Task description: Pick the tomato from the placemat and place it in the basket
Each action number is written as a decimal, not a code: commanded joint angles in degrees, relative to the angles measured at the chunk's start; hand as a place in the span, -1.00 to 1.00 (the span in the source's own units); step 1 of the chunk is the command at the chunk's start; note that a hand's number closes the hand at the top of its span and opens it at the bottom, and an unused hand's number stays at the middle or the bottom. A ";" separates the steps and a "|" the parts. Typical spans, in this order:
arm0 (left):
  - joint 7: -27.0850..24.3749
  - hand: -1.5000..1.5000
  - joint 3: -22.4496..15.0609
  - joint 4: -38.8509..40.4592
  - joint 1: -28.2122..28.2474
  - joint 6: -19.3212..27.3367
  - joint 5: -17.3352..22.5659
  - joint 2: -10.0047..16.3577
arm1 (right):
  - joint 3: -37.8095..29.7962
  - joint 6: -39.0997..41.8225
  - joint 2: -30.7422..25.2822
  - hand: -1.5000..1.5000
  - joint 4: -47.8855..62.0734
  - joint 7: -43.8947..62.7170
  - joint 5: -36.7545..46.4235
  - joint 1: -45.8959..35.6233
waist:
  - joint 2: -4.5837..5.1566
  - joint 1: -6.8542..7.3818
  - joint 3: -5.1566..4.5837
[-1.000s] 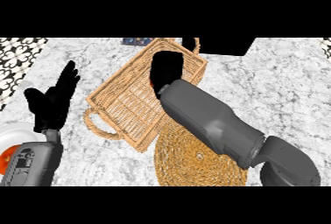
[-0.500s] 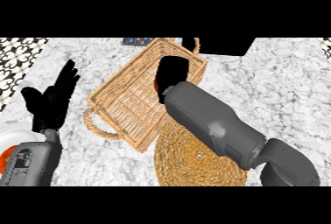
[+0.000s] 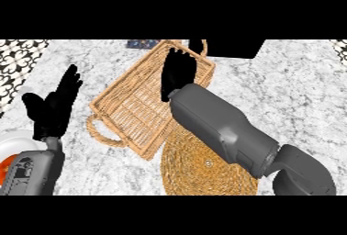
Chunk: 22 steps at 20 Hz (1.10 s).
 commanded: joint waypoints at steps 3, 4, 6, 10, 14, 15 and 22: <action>0.51 0.00 1.13 -0.42 0.70 0.42 -0.21 1.04 | -5.08 -14.87 0.16 -1.00 -2.51 1.98 0.11 -1.95 | -0.46 -1.19 0.04; -0.61 0.00 1.46 0.30 1.94 -0.08 1.05 0.06 | -6.37 -16.36 0.16 -1.00 -2.23 2.28 0.04 -2.43 | -0.52 -1.64 0.01; 0.40 0.00 1.07 -0.50 1.62 0.70 0.22 0.05 | -9.25 -21.83 0.16 -1.00 -1.76 2.88 -0.38 -2.05 | -0.59 -2.16 0.06; -1.00 0.00 2.33 -0.40 3.39 0.09 0.53 1.20 | -12.93 -25.14 -0.11 -1.00 -3.99 2.93 -0.25 -0.38 | -1.07 -3.89 0.04; -0.32 0.00 3.78 -0.90 4.65 0.93 0.88 1.52 | -14.54 -29.49 -3.61 -1.00 -12.47 1.90 0.29 7.29 | -1.75 -6.03 0.08; 0.67 0.00 3.11 -1.81 3.74 1.60 0.43 0.95 | -15.42 -30.41 -4.07 -1.00 -13.20 1.71 0.62 8.23 | -1.59 -5.74 0.08; -0.18 0.00 3.14 -3.53 7.05 1.60 0.07 0.75 | -13.51 -29.58 -13.36 -1.00 -36.31 0.83 4.06 24.98 | -1.85 -6.71 0.05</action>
